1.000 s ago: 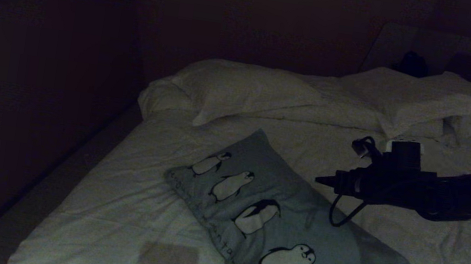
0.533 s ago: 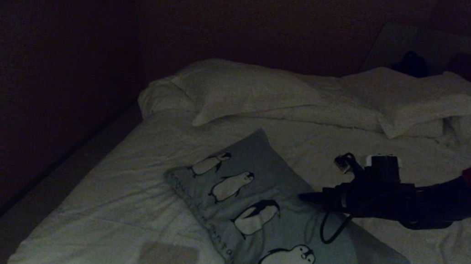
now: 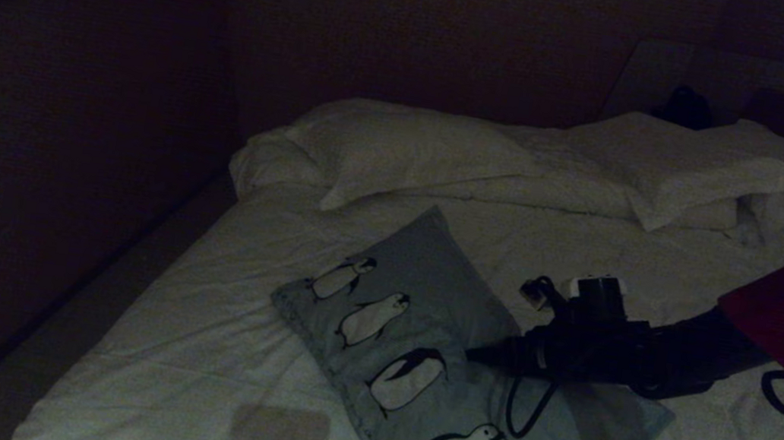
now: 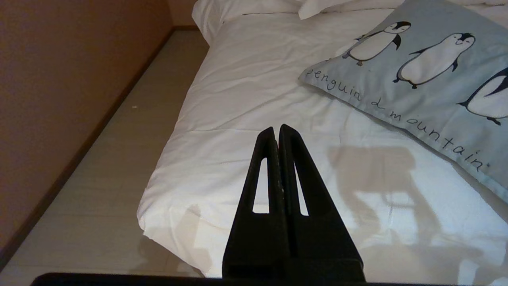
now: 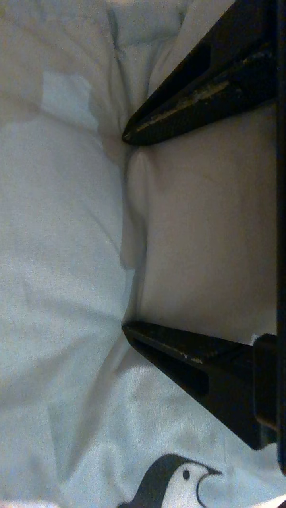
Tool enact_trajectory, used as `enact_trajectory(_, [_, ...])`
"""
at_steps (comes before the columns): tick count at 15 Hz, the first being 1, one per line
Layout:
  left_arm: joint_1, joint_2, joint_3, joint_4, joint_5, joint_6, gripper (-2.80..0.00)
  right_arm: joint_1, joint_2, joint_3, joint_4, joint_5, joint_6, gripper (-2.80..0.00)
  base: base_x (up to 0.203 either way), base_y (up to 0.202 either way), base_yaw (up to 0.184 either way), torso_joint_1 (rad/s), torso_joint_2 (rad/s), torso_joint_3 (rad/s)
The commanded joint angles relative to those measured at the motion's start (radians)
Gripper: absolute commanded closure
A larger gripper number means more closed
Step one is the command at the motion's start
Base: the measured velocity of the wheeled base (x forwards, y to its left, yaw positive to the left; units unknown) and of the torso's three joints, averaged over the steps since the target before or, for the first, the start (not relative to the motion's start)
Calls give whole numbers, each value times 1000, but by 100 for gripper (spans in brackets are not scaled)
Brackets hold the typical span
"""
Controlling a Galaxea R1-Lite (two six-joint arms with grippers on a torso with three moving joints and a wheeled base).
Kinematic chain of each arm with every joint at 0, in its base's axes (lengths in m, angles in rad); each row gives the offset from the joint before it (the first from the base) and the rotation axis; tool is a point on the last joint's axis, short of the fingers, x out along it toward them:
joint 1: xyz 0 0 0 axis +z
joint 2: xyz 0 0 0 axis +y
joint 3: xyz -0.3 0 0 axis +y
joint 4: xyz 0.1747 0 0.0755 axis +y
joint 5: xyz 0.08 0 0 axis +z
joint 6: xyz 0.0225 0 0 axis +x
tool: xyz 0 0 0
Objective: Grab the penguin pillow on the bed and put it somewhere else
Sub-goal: Pick up the pillow
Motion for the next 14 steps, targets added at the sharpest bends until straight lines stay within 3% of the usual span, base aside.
enact_trajectory(1, [1, 0, 0, 0, 0, -1, 0, 12, 23, 2, 1, 5, 1, -280, 0, 0, 0, 0, 0, 0])
enact_trajectory(8, [1, 0, 0, 0, 0, -1, 0, 51, 9, 18, -1, 8, 13, -280, 0, 0, 0, 0, 0, 0])
enact_trajectory(9, [1, 0, 0, 0, 0, 0, 0, 51, 1, 22, -3, 8, 14, 0, 0, 0, 0, 0, 0, 0])
enact_trajectory(14, [1, 0, 0, 0, 0, -1, 0, 54, -63, 21, -4, 10, 80, 0, 0, 0, 0, 0, 0, 0])
